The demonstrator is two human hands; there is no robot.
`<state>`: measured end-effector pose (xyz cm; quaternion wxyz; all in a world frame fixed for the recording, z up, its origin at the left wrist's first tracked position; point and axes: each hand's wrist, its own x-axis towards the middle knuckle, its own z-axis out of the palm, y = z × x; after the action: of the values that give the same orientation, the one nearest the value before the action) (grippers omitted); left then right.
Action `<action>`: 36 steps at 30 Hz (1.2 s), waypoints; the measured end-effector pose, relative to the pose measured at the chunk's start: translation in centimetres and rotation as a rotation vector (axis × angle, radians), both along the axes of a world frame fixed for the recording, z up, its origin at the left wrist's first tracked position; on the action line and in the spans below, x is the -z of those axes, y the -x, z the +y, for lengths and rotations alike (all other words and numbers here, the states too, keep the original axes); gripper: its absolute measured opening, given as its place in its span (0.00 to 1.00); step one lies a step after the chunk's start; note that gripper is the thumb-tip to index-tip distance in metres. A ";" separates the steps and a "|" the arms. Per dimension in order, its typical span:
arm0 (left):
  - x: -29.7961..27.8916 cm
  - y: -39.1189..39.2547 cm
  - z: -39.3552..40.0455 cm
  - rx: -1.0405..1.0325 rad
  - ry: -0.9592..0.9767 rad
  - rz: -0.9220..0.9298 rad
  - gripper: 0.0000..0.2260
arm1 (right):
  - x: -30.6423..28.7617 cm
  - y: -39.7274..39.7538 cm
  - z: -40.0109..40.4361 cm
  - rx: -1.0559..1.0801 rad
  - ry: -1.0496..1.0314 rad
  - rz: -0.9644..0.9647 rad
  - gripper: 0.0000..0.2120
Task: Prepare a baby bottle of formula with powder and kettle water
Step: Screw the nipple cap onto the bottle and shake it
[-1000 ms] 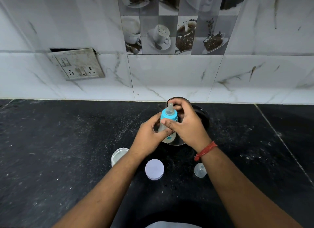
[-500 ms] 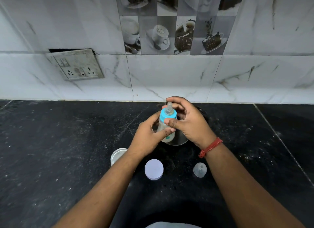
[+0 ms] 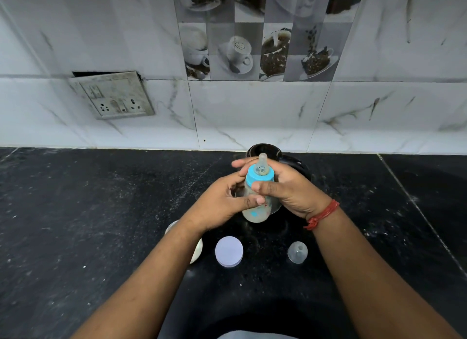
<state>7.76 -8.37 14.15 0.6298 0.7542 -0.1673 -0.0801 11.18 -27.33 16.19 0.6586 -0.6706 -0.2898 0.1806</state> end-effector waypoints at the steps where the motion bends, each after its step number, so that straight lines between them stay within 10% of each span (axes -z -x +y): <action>1: 0.1 0.0 -0.1 -0.025 0.016 -0.003 0.23 | 0.2 0.1 0.2 0.024 -0.022 0.007 0.18; 12: 0.5 0.2 -2.3 -0.373 -0.076 -0.283 0.23 | 1.4 1.1 3.4 0.433 -0.016 -0.030 0.25; 23: -1.5 0.1 0.5 0.195 0.103 0.068 0.26 | -1.4 -0.1 0.2 -0.189 -0.042 0.057 0.21; 36: -0.6 0.3 -1.1 -0.161 -0.022 -0.155 0.18 | -0.5 0.5 2.8 0.299 -0.154 0.066 0.12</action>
<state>7.45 -9.44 14.74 0.6109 0.7762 -0.1535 0.0276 10.63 -24.51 16.73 0.7367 -0.6475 -0.1781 0.0795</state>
